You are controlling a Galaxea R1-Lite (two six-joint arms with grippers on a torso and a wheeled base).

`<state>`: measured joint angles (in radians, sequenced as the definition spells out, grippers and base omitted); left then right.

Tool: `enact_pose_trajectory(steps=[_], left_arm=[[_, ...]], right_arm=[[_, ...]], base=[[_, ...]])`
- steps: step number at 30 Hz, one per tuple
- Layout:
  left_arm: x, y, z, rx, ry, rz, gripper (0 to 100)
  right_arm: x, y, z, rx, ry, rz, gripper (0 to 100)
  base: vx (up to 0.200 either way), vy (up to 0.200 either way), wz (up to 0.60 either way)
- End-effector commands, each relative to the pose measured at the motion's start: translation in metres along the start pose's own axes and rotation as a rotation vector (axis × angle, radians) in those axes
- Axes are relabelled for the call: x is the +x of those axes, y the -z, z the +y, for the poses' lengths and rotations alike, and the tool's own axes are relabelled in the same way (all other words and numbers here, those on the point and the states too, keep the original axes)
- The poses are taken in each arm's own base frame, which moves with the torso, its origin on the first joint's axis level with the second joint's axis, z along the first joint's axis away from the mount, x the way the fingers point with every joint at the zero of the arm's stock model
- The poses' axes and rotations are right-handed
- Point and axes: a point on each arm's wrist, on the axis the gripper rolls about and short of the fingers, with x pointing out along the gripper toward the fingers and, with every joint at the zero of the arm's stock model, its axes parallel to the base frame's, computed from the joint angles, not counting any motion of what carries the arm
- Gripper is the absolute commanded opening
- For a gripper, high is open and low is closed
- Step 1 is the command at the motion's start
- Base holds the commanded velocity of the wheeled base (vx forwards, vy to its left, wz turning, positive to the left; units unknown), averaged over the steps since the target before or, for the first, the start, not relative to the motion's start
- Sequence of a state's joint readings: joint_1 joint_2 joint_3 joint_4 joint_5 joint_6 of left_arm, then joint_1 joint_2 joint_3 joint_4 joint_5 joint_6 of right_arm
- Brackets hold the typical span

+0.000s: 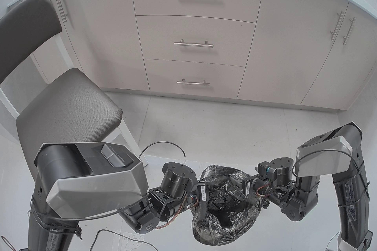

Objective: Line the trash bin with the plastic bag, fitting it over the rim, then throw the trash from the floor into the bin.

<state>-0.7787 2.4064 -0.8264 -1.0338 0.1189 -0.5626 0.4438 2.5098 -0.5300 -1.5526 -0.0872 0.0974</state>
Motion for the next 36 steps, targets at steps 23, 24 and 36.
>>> enact_pose_trajectory(steps=[23, 24, 36], left_arm=[[0.021, -0.008, 0.023, 0.063, -0.091, 0.041, 100], [0.021, -0.008, 0.023, 0.061, -0.094, 0.042, 100], [0.034, -0.027, 0.026, 0.096, -0.172, 0.031, 100]], right_arm=[[0.02, 0.007, -0.005, 0.008, 0.015, -0.029, 100], [0.02, 0.007, -0.005, 0.009, 0.015, -0.029, 100], [0.024, 0.008, -0.007, 0.011, 0.019, -0.034, 100]], base=[[0.0, 0.0, 0.0], [0.0, 0.0, 0.0], [0.0, 0.0, 0.0]])
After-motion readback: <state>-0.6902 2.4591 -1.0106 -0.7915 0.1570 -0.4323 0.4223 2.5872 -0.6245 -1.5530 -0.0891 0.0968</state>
